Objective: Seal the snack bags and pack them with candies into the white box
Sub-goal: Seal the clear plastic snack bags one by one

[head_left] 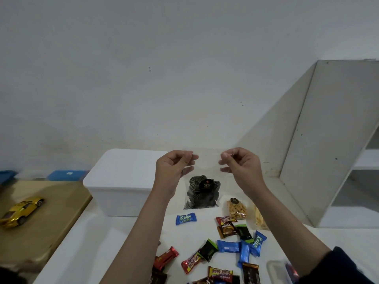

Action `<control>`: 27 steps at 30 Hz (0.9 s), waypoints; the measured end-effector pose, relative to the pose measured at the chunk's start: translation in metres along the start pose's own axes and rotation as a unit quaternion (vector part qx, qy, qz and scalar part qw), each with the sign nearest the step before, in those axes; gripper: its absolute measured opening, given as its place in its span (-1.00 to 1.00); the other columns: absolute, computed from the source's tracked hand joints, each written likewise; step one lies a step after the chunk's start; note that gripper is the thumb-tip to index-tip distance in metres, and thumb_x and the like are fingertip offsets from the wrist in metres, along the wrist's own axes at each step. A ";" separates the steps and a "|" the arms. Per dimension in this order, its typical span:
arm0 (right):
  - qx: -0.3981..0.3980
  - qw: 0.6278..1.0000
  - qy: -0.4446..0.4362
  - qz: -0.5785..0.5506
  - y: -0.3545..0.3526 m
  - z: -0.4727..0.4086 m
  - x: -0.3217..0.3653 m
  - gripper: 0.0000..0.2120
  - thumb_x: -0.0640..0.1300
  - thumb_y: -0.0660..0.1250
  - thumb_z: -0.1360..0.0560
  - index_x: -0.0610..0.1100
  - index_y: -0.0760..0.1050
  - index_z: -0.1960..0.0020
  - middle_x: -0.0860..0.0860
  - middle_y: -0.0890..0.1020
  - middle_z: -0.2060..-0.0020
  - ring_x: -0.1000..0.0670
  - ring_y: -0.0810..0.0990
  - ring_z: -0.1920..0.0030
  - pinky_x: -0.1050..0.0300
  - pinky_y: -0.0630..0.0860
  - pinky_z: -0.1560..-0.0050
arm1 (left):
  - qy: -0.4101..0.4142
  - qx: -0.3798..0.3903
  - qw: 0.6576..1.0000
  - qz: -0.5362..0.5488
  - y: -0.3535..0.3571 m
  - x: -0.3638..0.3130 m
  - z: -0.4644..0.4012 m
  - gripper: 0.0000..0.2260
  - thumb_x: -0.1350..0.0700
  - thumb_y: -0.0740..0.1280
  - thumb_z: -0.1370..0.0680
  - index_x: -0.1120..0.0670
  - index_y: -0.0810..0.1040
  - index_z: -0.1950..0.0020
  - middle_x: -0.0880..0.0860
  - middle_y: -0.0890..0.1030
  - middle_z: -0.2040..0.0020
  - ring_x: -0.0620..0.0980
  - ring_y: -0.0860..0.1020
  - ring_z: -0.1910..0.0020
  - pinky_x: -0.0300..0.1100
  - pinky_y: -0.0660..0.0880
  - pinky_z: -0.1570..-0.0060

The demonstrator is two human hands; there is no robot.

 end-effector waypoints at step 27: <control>0.035 0.999 -0.028 -0.030 0.009 0.001 0.014 -0.91 -0.33 0.35 -0.47 -0.21 0.56 0.19 -0.04 0.65 0.31 0.01 0.66 0.21 0.08 0.64 0.26 | 0.092 -0.031 0.993 -0.065 -0.004 -0.016 -0.004 -0.84 0.32 0.27 -0.55 0.18 0.50 0.22 -0.02 0.63 0.33 -0.19 0.58 0.32 -0.28 0.58 0.25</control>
Point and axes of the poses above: each hand's wrist, its own z-axis away from the middle knuckle, its own y-axis out of the palm, x = y × z, the point moved 9 cm from there along -z, towards the middle knuckle
